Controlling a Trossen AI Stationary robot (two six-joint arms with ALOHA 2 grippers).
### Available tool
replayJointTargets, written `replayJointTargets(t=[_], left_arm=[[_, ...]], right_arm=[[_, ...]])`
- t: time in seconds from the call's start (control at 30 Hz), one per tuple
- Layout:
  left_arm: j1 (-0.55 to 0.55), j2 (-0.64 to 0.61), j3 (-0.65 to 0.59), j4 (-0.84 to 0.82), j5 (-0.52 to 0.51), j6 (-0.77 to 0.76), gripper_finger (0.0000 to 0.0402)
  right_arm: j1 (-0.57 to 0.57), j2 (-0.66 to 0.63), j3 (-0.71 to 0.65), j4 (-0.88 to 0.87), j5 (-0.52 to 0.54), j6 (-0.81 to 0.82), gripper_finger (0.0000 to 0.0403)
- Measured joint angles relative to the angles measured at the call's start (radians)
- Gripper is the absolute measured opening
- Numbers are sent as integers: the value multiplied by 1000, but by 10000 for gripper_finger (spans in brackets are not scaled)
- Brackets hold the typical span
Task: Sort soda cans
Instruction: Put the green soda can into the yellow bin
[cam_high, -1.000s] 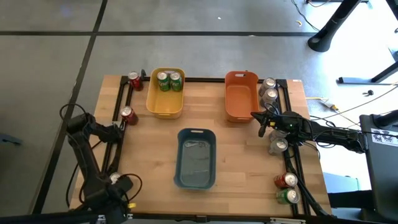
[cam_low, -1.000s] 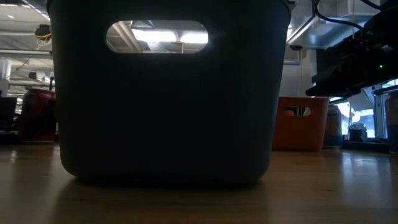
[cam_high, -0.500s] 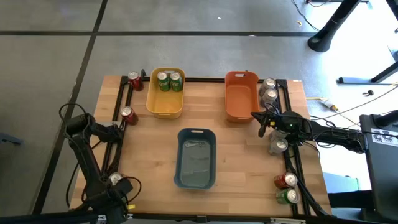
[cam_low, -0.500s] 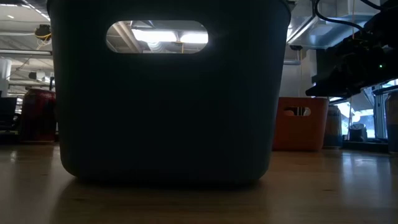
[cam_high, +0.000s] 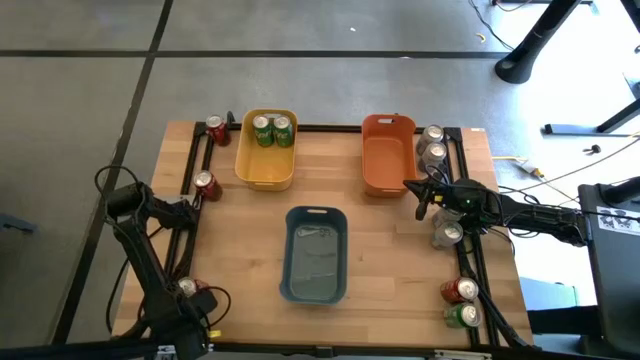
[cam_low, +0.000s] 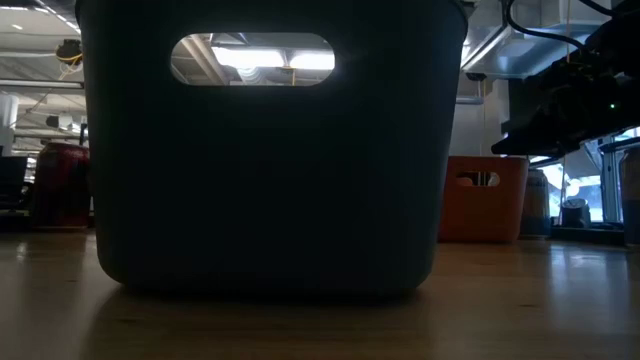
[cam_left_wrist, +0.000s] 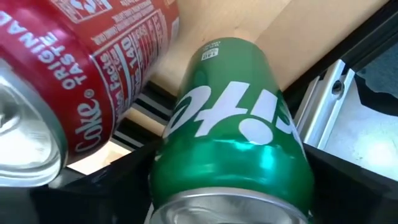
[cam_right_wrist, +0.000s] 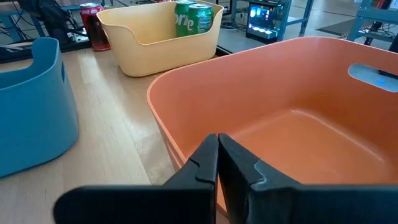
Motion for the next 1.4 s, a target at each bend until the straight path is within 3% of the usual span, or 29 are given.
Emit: replayJointTargets(t=[0.1, 0.47, 1.0, 1.4], left_arm=[[0, -1, 0, 1, 1, 4, 299], [22, -9, 8, 0, 2, 26, 299], [144, -176, 11, -3, -7, 34, 299], [295, -267, 11, -3, -135, 254, 299]], right_arm=[[0, 0, 0, 0, 0, 0, 12], [0, 0, 0, 0, 0, -1, 12], [0, 0, 0, 0, -1, -3, 12], [0, 0, 0, 0, -1, -3, 12]])
